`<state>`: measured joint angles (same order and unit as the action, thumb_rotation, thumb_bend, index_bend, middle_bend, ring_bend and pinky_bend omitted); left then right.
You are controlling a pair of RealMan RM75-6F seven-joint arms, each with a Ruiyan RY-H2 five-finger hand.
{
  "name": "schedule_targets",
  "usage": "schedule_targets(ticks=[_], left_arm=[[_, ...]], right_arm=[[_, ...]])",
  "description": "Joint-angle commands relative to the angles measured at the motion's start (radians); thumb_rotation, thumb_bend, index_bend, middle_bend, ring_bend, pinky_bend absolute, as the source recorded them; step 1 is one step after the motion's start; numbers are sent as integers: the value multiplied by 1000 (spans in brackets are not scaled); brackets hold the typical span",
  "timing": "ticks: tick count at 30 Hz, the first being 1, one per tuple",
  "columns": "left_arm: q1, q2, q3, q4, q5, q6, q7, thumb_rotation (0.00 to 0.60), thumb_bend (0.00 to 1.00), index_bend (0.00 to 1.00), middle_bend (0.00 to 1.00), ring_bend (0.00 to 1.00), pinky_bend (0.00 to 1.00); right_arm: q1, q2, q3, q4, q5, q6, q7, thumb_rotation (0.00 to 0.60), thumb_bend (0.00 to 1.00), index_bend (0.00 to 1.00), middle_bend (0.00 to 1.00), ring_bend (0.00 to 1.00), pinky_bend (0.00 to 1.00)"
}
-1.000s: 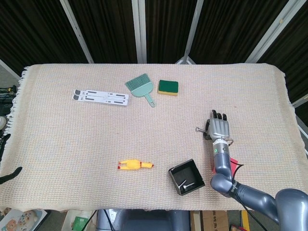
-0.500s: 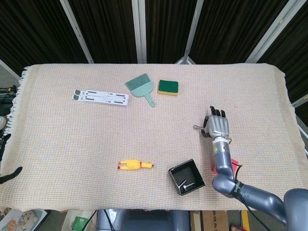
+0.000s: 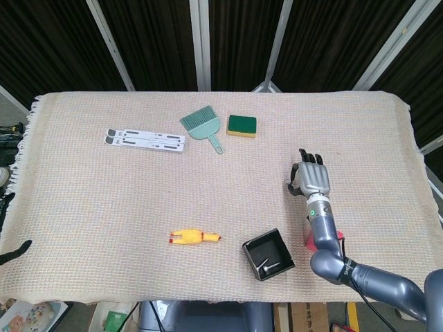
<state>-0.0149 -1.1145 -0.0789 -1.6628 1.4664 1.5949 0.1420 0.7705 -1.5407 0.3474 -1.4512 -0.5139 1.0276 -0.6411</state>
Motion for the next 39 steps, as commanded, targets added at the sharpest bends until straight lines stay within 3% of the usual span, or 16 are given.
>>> schedule_targets(ticks=[1,22,39], left_arm=[[0,1,0,0,-1,0,-1,600,227,109,0,0,0],[2,4,0,0,1,2,-6,600,227,109,0,0,0],[0,0,-1,0,-2,0,4,600,227,109,0,0,0]], right_arm=[[13,12,-4,-19,17,3,-20,600,381,655,87,105,3],[119,51,-36,-19,231,-40,-150,600,388,655,87,105,2],[176,53,-64,-7,297,-45,-185,600,389,654,87,83,3]])
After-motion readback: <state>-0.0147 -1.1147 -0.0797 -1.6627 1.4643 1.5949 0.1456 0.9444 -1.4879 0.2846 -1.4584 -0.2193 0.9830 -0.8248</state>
